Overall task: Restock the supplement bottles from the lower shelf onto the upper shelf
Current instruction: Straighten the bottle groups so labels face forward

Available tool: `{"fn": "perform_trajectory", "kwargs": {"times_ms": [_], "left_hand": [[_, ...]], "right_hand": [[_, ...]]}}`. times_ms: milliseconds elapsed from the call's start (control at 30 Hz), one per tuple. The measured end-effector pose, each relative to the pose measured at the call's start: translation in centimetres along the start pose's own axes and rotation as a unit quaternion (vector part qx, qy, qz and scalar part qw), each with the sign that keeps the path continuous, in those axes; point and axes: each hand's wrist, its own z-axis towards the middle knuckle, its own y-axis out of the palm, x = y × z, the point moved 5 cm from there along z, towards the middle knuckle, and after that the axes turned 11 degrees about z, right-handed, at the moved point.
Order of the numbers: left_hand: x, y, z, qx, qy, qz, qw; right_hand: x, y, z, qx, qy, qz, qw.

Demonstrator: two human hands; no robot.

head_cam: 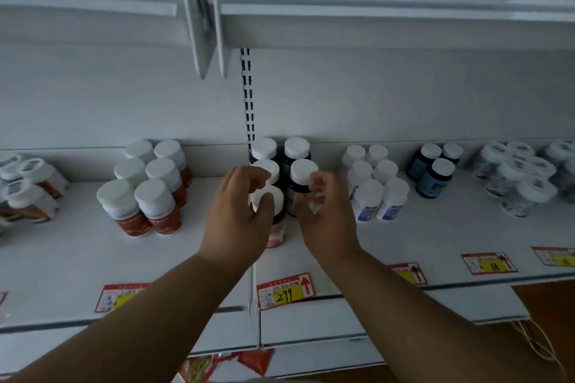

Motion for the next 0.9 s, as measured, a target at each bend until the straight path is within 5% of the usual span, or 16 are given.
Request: {"fn": "perform_trajectory", "kwargs": {"times_ms": [200,333,433,600,900], "left_hand": [[-3.8,1.6,1.2,-0.064,-0.175,-0.175,0.967],[-6.6,4.2,2.7,-0.107,-0.373,-0.337,0.858],[-7.2,6.2,4.3,-0.134,-0.423,-0.420,0.791],[-6.6,7.3,5.0,-0.178,-0.380,-0.405,0.813],[-6.3,7.9,5.4,-0.193,-0.335,-0.408,0.827]], "right_hand": [[0.3,-0.7,1.7,0.054,-0.008,-0.074,0.996],[2.3,-1.1,4.7,0.062,0.171,0.057,0.982],[4.9,-0.2,7.1,0.044,0.312,0.210,0.925],[10.4,1.6,9.1,-0.042,0.351,0.231,0.907],[4.5,2.5,7.6,-0.055,0.356,0.263,0.895]]}}
